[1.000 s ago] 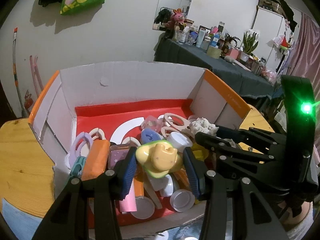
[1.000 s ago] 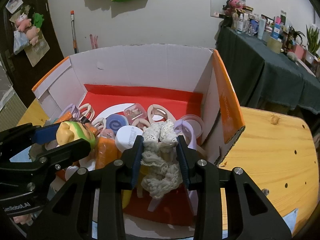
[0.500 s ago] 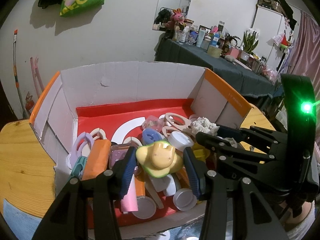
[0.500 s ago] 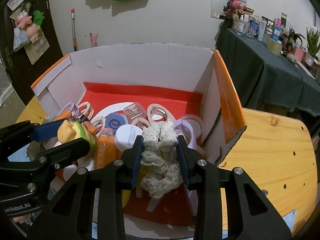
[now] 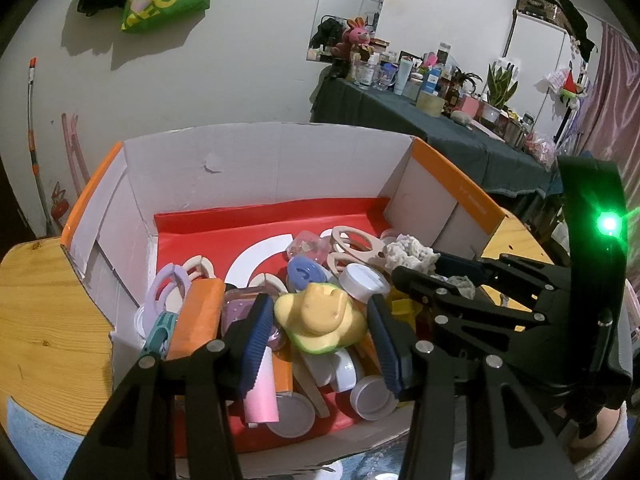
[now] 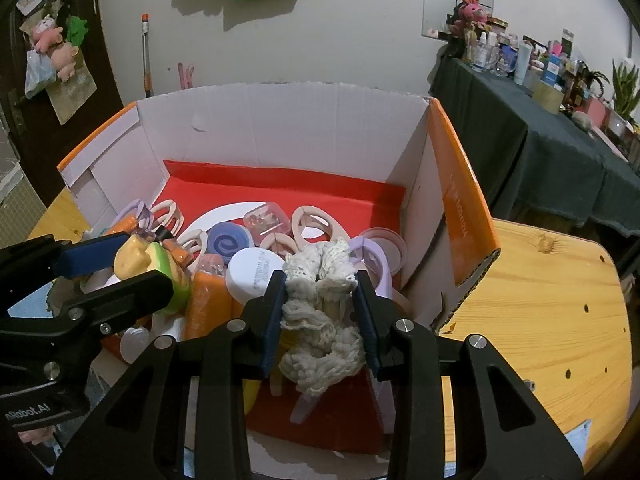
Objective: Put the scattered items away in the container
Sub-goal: 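Lower both held items into the box and open both tools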
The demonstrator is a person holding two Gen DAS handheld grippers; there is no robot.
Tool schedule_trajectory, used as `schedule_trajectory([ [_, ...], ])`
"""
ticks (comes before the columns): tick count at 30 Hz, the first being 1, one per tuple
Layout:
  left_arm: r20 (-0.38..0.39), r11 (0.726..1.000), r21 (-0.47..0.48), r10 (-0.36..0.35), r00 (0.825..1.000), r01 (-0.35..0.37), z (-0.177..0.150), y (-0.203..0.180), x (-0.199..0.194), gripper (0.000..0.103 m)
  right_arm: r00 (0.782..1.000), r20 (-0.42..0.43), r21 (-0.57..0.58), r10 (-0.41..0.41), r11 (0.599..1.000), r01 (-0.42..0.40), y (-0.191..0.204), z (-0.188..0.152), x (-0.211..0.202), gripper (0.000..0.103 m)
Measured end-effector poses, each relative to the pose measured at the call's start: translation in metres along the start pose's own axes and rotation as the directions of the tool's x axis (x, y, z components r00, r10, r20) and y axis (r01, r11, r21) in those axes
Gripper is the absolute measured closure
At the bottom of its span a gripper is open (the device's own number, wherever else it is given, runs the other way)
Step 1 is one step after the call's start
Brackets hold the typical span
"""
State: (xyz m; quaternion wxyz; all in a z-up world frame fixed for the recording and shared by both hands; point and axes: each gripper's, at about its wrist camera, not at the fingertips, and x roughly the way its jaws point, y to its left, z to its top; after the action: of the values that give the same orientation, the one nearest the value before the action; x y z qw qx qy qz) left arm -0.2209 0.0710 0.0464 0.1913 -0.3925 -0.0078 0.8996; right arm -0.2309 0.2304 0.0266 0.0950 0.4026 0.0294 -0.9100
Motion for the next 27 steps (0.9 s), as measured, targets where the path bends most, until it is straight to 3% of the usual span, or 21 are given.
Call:
schedule_trajectory([
  [15, 0.0, 1.0, -0.001, -0.001, 1.0, 0.001, -0.0008, 0.0002, -0.0005, 0.044, 1.0, 0.001, -0.001, -0.006, 1.0, 0.006, 0.0011, -0.0021, 0.0017, 0.068],
  [27, 0.0, 1.0, -0.002, -0.005, 1.0, 0.005, -0.0011, -0.0001, -0.0006, 0.043, 1.0, 0.001, 0.006, -0.011, 1.0, 0.011, 0.0008, -0.0023, 0.0011, 0.067],
])
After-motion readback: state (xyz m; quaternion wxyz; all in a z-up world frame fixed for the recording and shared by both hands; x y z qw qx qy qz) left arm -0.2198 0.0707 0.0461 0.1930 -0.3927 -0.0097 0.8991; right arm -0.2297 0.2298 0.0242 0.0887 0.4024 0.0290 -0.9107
